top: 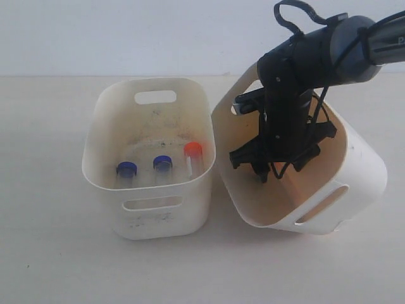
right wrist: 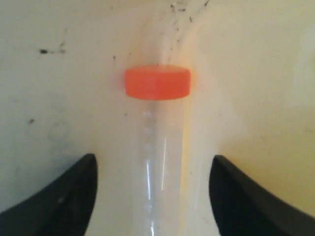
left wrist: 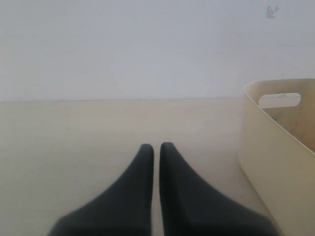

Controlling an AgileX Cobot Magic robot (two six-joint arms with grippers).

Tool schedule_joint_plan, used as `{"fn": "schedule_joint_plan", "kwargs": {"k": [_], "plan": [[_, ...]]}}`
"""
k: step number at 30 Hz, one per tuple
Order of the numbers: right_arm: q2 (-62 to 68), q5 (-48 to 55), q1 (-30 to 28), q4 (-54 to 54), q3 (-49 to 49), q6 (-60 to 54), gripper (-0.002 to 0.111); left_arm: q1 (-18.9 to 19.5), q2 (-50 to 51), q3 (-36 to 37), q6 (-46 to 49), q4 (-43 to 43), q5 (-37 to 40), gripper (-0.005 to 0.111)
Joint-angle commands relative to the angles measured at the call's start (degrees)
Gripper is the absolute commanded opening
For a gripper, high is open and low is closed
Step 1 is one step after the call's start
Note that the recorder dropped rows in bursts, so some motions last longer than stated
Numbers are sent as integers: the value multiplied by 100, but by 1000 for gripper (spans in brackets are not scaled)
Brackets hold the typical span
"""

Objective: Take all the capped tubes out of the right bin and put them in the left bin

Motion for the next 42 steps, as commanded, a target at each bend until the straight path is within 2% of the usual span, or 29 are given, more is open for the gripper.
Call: {"fn": "schedule_joint_plan", "kwargs": {"k": [1,3,14,17,21,27,42], "plan": [[287,-104,-9,80,46,-5,53,-41,20,-12,-24,-19,-42,4],[304,-112,-9,103,46,-5,50,-41,20,-12,-24,-19,-42,4],[448,-112,-9,254,46,-85,47,-41,20,-12,-24,-19,-42,4],[552,-103,-9,326,46,-111,31,-41,20,-12,-24,-19,-42,4],[565,-175,-9,338,46,-168,-1,-41,20,-12,-24,-19,-42,4],[467,-179,-9,338,46,-168,0,-41,20,-12,-24,-19,-42,4],[-693,-166,-9,432,46,-168,0,-41,20,-12,-24,-19,-42,4]]}}
